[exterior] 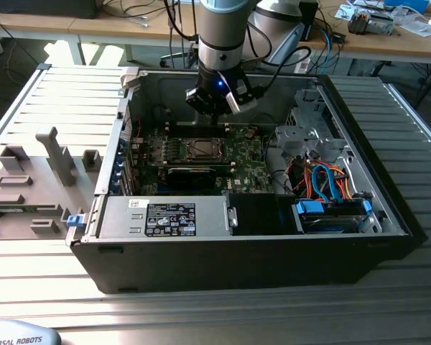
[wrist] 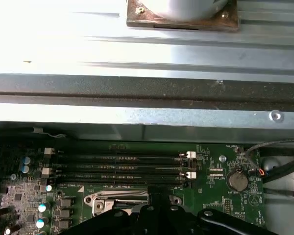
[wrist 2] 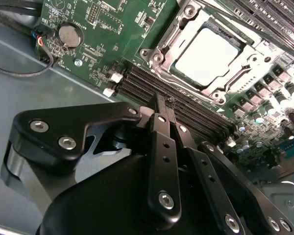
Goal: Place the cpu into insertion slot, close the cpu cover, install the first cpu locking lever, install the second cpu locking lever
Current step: 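Install the second cpu locking lever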
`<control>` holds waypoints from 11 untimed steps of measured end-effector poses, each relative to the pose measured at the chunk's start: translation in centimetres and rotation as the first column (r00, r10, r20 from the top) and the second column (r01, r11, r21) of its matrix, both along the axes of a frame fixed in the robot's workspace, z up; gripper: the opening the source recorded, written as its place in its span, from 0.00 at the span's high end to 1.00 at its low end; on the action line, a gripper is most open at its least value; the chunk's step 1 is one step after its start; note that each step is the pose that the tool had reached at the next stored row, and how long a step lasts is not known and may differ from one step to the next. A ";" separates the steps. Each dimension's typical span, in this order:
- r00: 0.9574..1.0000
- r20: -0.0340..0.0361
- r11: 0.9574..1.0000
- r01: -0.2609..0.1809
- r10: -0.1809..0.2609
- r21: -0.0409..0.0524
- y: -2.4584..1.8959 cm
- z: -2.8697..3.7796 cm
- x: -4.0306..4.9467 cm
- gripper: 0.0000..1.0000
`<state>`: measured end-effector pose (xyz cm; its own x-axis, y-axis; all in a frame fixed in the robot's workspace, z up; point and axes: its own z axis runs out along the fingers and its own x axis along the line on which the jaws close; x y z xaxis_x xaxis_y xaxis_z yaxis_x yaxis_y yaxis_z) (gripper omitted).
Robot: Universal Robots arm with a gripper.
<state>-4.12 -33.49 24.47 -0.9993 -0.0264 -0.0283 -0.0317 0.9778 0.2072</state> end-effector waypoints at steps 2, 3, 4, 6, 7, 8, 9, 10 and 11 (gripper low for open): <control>1.000 0.000 1.000 0.000 0.000 0.000 0.00 0.00 0.00 0.89; 1.000 0.000 1.000 0.000 0.000 0.000 0.00 0.00 0.00 0.89; 1.000 0.000 1.000 0.000 0.000 0.000 0.00 -0.01 0.00 0.89; 1.000 0.000 1.000 0.000 0.000 -0.008 -0.03 0.00 0.00 0.89; 1.000 0.000 1.000 0.000 0.000 -0.025 -0.02 -0.01 0.00 0.89; 1.000 0.000 0.999 0.000 0.000 -0.034 -0.03 0.00 0.00 0.89; 1.000 0.000 0.999 0.000 0.000 -0.037 -0.03 0.00 0.00 0.89; 1.000 0.000 0.999 0.000 0.000 -0.037 -0.03 0.00 0.00 0.89; 1.000 0.000 0.999 0.000 0.000 -0.037 -0.03 0.00 0.00 0.89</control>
<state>-4.12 -33.52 24.47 -0.9993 -0.0275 -0.0273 -0.0317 0.9848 0.1707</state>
